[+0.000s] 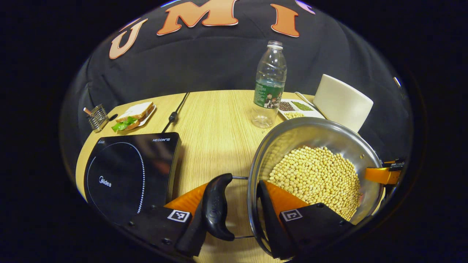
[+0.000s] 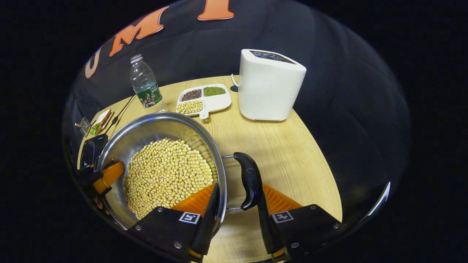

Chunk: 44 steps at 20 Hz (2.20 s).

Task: First push the handle of the pot to place it horizontally, then grasp the pot with both hands and set it on the induction cooktop.

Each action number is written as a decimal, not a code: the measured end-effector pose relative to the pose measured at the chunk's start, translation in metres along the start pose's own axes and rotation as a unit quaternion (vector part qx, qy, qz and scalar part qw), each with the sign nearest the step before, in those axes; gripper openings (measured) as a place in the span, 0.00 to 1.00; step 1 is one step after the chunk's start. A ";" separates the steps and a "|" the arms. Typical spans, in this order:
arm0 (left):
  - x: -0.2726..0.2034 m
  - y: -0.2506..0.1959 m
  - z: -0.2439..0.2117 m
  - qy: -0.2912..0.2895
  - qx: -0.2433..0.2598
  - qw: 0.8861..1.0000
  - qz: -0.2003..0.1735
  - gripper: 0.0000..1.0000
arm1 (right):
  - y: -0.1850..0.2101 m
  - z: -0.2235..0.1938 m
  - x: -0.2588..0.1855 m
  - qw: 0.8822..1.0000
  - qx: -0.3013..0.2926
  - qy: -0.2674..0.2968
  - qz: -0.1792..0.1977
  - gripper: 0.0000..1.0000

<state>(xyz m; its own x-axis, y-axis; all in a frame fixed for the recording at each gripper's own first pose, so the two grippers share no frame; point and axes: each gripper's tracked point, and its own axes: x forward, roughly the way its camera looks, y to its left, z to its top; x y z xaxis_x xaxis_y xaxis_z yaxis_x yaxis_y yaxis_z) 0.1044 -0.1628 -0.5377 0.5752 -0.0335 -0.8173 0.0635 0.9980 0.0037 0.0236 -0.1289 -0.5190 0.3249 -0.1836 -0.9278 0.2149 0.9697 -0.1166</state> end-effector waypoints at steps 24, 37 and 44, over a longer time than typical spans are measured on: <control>-0.183 0.201 0.054 -0.119 -0.023 0.989 0.086 0.75 | -0.007 0.014 0.016 0.990 -0.036 -0.100 0.093 0.53; -0.233 0.329 0.060 -0.132 -0.043 0.978 0.156 0.72 | -0.004 0.019 0.040 0.981 -0.058 -0.103 0.155 0.53; -0.213 0.363 0.066 -0.127 -0.051 0.976 0.166 0.75 | -0.006 0.023 0.043 0.980 -0.063 -0.098 0.160 0.53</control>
<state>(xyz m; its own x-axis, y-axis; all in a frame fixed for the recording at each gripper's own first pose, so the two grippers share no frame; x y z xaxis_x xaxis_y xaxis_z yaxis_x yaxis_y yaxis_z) 0.0590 0.2026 -0.3245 0.7354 0.2939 -0.6106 -0.2350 0.9557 0.1770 0.0572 -0.1461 -0.5499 0.5301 0.1169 -0.8398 -0.0374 0.9927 0.1145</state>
